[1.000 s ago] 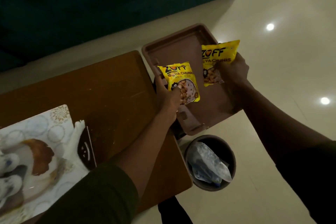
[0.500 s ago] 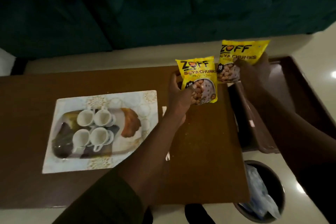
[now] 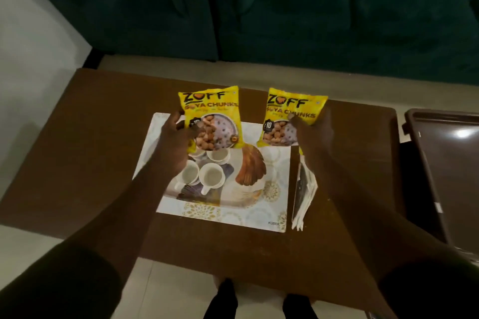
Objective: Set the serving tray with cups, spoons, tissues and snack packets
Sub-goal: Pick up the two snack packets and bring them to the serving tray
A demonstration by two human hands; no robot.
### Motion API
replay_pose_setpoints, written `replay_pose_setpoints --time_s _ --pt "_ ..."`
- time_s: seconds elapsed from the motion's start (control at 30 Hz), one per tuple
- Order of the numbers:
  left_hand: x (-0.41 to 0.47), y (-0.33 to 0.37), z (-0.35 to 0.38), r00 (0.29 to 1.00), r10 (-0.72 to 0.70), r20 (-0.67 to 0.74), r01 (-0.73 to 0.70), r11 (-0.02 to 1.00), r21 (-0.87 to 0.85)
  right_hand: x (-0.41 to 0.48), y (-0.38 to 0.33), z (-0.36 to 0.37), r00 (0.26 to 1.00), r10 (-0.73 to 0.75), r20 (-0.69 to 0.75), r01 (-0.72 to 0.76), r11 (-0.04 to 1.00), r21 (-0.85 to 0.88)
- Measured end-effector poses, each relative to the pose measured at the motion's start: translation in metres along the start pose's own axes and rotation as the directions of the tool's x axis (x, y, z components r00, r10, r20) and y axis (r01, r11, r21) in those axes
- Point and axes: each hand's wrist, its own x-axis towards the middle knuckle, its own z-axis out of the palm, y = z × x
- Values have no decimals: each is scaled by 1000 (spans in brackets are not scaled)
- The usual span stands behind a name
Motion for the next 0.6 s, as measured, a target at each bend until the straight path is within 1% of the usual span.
replay_pose_setpoints --time_s 0.1,0.17,0.27,0.4,0.5,0.6 --pt "11 -7 -46 998 -16 -66 19 999 44 -18 15 26 999 19 48 -17 998 -61" --pt "18 -21 -76 994 -29 -104 37 996 75 -28 28 38 996 57 64 -51 994 -101" --pt "30 -48 -119 993 -24 -119 35 995 93 -42 48 53 989 127 75 -116 982 -147" --pt "60 -82 -170 979 -112 -171 143 973 181 -52 70 70 981 189 42 -174 957 -234" --pt "82 -104 -195 966 -170 -196 215 948 233 -55 84 77 970 242 9 -230 933 -277" --pt "86 -110 -197 967 -194 -165 235 928 290 -60 98 79 966 259 9 -246 928 -281"
